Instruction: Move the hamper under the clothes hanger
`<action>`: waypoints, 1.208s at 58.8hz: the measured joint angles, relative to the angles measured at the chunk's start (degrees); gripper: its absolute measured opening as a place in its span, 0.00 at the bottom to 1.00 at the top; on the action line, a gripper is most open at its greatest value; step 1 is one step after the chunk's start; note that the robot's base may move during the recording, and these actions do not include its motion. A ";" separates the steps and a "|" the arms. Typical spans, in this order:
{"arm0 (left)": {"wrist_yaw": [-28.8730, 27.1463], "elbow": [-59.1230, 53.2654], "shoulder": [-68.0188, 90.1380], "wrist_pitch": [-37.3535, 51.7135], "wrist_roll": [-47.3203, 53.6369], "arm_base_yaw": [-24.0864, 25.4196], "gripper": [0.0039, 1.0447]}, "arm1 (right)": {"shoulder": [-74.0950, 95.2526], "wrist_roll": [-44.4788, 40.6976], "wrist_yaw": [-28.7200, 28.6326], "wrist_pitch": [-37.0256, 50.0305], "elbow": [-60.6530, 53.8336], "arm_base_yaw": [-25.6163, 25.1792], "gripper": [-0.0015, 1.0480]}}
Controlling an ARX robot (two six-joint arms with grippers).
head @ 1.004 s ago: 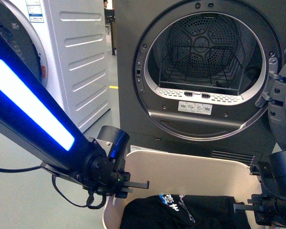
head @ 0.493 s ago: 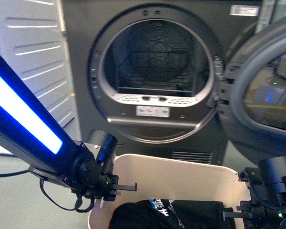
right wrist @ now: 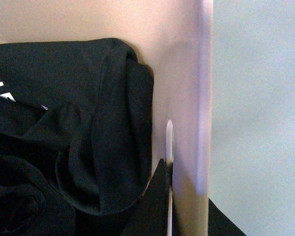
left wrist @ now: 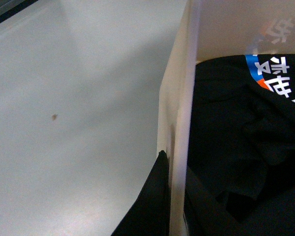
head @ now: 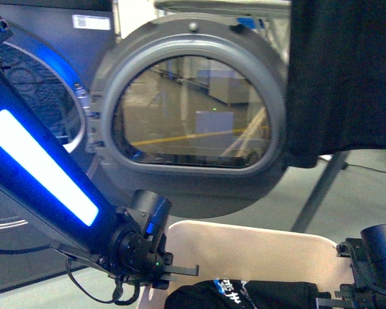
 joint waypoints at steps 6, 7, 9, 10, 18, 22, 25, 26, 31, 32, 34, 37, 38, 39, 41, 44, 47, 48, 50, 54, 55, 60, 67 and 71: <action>-0.02 0.02 0.00 0.00 0.02 0.22 0.04 | 0.00 0.00 -0.33 0.00 0.00 0.13 0.03; 0.00 0.02 0.00 0.00 0.02 0.22 0.04 | 0.00 0.00 -0.26 0.00 0.00 0.11 0.03; 0.04 0.02 0.00 0.00 0.02 0.15 0.04 | 0.00 0.00 -0.11 0.00 0.00 0.09 0.03; 0.07 0.02 0.00 0.00 0.02 0.13 0.04 | 0.00 0.00 -0.09 0.00 0.00 0.07 0.03; 0.09 0.04 0.00 0.02 0.02 0.00 0.04 | 0.00 0.00 -0.04 0.00 0.00 -0.11 0.03; 0.20 0.04 0.00 0.02 0.00 -0.07 0.04 | 0.00 0.00 0.00 0.00 0.00 -0.17 0.03; 0.17 0.02 0.00 0.00 0.00 -0.13 0.04 | 0.00 0.00 0.02 0.00 0.00 -0.22 0.03; 0.17 0.02 0.00 0.00 0.00 -0.13 0.04 | 0.00 0.00 0.02 0.00 0.00 -0.22 0.03; 0.09 0.04 0.00 0.02 0.00 -0.11 0.04 | 0.00 0.00 -0.02 0.00 0.00 -0.20 0.03; 0.07 0.02 0.00 0.00 0.00 -0.11 0.04 | 0.00 0.00 -0.04 0.00 0.00 -0.20 0.03; 0.11 0.00 0.00 0.00 0.00 -0.11 0.04 | 0.00 0.00 -0.13 0.00 -0.02 -0.20 0.03; 0.11 0.00 0.00 0.00 0.00 -0.09 0.04 | 0.00 0.00 -0.15 0.00 -0.02 -0.20 0.03; 0.11 0.00 0.00 0.00 0.00 -0.09 0.04 | 0.00 0.00 -0.15 0.00 -0.02 -0.20 0.03; 0.09 0.00 0.00 0.00 0.00 -0.07 0.04 | 0.00 0.00 -0.13 0.00 -0.02 -0.15 0.03; 0.09 0.00 0.00 0.00 0.00 -0.04 0.04 | 0.00 0.00 -0.11 0.00 -0.02 -0.15 0.03; 0.07 0.00 0.00 0.02 0.00 -0.04 0.04 | 0.00 0.00 -0.13 0.00 -0.02 -0.15 0.03; 0.02 0.00 0.00 0.00 0.00 -0.04 0.04 | 0.00 0.00 -0.20 0.00 -0.04 -0.15 0.03; 0.04 0.00 0.00 0.00 0.00 -0.04 0.04 | 0.00 0.00 -0.20 0.00 -0.04 -0.15 0.03; 0.04 0.00 0.00 0.00 0.00 -0.04 0.04 | 0.00 0.00 -0.20 0.00 -0.04 -0.15 0.03; 0.07 0.00 0.00 0.00 0.00 -0.04 0.04 | 0.00 0.00 -0.15 0.00 -0.04 -0.15 0.03; 0.07 -0.02 0.00 0.00 0.00 -0.04 0.04 | 0.00 0.00 -0.17 0.00 -0.04 -0.15 0.03; 0.09 0.04 0.00 0.02 0.00 -0.04 0.04 | 0.00 0.00 -0.15 0.00 -0.04 -0.15 0.03; 0.17 -0.07 0.00 0.00 0.00 -0.09 0.04 | 0.00 0.00 -0.04 0.00 -0.04 -0.17 0.03; 0.09 -0.07 0.00 0.00 0.00 -0.09 0.04 | 0.00 0.00 -0.07 0.00 -0.04 -0.17 0.03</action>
